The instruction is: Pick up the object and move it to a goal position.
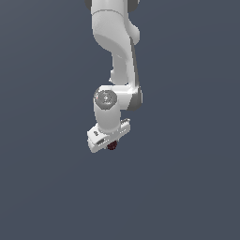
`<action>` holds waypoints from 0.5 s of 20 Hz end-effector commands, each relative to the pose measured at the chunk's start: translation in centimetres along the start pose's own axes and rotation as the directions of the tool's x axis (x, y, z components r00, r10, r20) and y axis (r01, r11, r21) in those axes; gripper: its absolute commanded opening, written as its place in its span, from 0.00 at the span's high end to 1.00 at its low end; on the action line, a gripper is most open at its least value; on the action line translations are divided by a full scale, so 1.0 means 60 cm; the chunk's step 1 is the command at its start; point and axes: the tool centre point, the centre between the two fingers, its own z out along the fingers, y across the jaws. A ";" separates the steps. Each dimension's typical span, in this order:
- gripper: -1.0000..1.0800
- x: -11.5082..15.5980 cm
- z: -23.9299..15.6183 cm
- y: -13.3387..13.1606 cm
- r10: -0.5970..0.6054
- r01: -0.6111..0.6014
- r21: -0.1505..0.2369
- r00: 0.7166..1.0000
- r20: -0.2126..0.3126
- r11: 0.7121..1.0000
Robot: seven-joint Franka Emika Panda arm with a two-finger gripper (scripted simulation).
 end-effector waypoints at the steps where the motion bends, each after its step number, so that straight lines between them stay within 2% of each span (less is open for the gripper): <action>1: 1.00 -0.008 -0.031 -0.005 0.000 0.000 -0.002 1.000 -0.001 1.000; 10: 1.00 -0.047 -0.172 -0.032 0.000 0.000 -0.002 1.000 -0.001 1.000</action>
